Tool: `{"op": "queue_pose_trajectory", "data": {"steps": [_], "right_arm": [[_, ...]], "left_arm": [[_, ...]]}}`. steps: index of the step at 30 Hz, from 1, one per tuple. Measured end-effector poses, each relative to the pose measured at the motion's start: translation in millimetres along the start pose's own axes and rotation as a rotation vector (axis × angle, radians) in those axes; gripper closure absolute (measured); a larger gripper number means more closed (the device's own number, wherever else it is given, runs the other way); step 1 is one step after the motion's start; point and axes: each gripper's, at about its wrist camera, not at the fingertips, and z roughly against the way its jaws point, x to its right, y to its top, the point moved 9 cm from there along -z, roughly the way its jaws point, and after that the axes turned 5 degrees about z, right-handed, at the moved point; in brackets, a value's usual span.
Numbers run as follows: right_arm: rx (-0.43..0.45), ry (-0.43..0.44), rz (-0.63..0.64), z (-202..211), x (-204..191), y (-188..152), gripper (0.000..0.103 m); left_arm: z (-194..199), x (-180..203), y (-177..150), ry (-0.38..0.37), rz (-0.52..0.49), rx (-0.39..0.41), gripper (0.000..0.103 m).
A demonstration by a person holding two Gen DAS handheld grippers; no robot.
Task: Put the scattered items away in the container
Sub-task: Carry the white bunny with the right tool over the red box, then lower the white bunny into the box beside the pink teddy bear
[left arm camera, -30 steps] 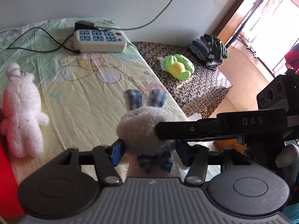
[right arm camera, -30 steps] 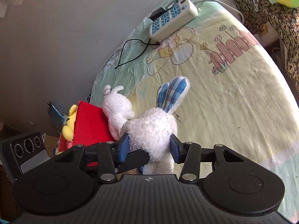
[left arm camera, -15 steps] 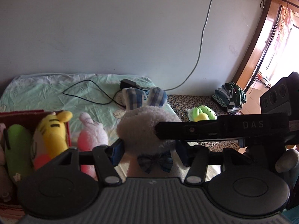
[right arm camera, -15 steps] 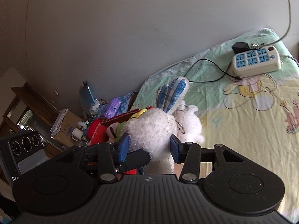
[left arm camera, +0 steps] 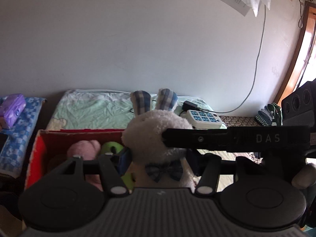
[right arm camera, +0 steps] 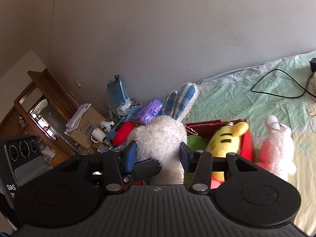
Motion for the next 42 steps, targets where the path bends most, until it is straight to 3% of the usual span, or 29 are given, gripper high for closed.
{"op": "queue_pose_trajectory", "data": {"steps": [7, 18, 29, 35, 39, 42], "right_arm": [[-0.025, 0.006, 0.058, -63, -25, -18, 0.055], [-0.061, -0.052, 0.125, -113, -42, -33, 0.055], [-0.087, -0.148, 0.096, -147, -39, -43, 0.055], [-0.099, -0.166, 0.092, -158, -37, -44, 0.054], [-0.117, -0.165, 0.053, -167, -32, -48, 0.054], [-0.121, -0.17, 0.046, -166, -32, -52, 0.054]], "left_arm": [[3, -64, -14, 0.062, 0.018, -0.029, 0.045], [-19, -118, -29, 0.101, 0.025, -0.09, 0.044], [-42, -137, -35, 0.187, -0.038, -0.164, 0.043], [-51, -145, -35, 0.215, -0.02, -0.184, 0.042], [-56, -140, -40, 0.279, -0.102, -0.201, 0.042], [-55, -140, -41, 0.281, -0.105, -0.195, 0.041]]}}
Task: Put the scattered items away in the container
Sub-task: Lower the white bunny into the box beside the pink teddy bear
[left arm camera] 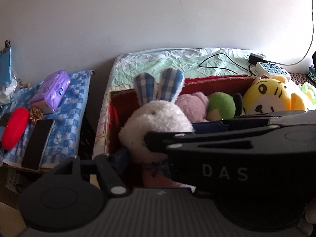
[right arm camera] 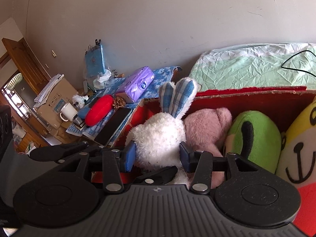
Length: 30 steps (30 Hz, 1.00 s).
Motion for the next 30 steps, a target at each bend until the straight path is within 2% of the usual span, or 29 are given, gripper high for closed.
{"op": "queue_pose_trajectory", "data": {"steps": [13, 17, 22, 25, 30], "right_arm": [[-0.018, -0.002, -0.026, 2, 1, -1, 0.053], [-0.036, -0.023, 0.032, -5, -3, 2, 0.052], [-0.04, 0.004, 0.007, -6, 1, 2, 0.049], [-0.043, 0.021, -0.008, -5, 1, 2, 0.046], [-0.019, 0.027, -0.032, 4, -3, 5, 0.045]], "left_arm": [[4, 0, -2, -0.021, 0.014, -0.004, 0.041], [1, 1, 0, 0.006, 0.012, -0.007, 0.041], [15, 0, 0, -0.008, 0.033, 0.01, 0.041], [25, 2, 0, -0.014, 0.028, 0.035, 0.032], [28, 4, 1, -0.028, 0.046, 0.041, 0.031]]}}
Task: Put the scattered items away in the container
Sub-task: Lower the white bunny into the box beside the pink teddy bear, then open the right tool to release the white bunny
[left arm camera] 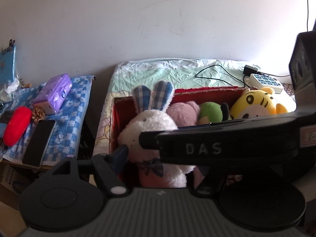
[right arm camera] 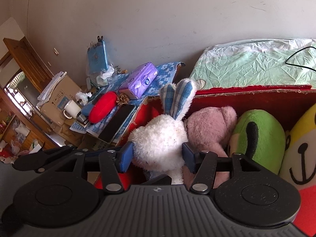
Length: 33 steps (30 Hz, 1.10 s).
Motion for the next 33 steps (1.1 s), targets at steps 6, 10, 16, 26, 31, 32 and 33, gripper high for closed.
{"op": "queue_pose_trajectory", "data": {"steps": [6, 10, 16, 26, 31, 32, 33], "right_arm": [[0.05, 0.005, -0.091, 13, 10, 5, 0.061], [0.034, -0.005, -0.068, 9, 6, 4, 0.072], [0.02, -0.02, -0.049, 5, 4, 1, 0.071], [0.076, -0.073, -0.063, 36, 10, 5, 0.07], [0.088, -0.131, -0.053, 52, 18, 3, 0.07], [0.087, -0.139, -0.054, 54, 20, 2, 0.07], [0.088, -0.144, -0.06, 56, 21, 1, 0.069]], "left_arm": [[-7, -2, -1, 0.0, 0.032, -0.014, 0.036], [-9, -4, 0, 0.004, 0.053, -0.018, 0.036], [-14, -7, -1, 0.028, 0.086, -0.039, 0.036], [-10, -4, 0, 0.109, 0.109, -0.086, 0.031], [-1, 3, 5, 0.135, 0.095, -0.077, 0.023], [0, 6, 6, 0.141, 0.086, -0.074, 0.021], [1, 8, 6, 0.146, 0.078, -0.072, 0.021]]}}
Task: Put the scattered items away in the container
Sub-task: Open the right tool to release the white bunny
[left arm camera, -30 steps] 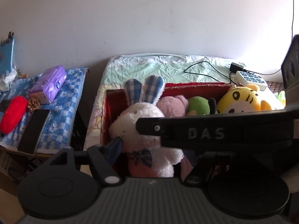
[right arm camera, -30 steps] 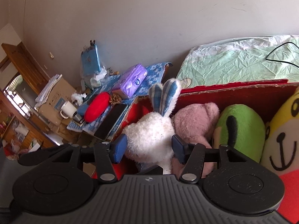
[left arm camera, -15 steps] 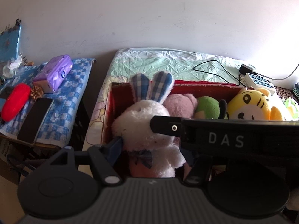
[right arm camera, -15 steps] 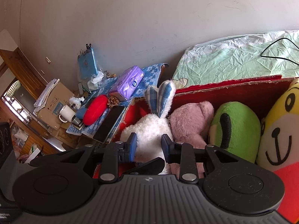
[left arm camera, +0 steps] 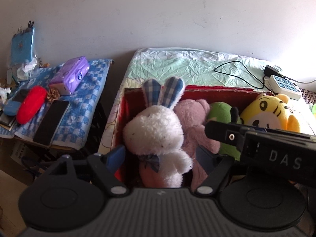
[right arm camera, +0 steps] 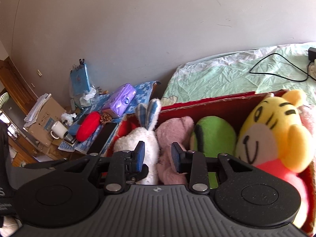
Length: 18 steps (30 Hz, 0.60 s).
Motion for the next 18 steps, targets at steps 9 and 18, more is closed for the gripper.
{"op": "queue_pose_trajectory", "data": {"steps": [9, 18], "right_arm": [[0.019, -0.063, 0.004, 16, 15, -2, 0.07], [0.033, -0.141, 0.022, 33, 30, -4, 0.07]], "left_arm": [[3, 9, -4, 0.013, -0.005, -0.009, 0.021], [11, 18, -5, 0.057, -0.042, -0.003, 0.014]]}}
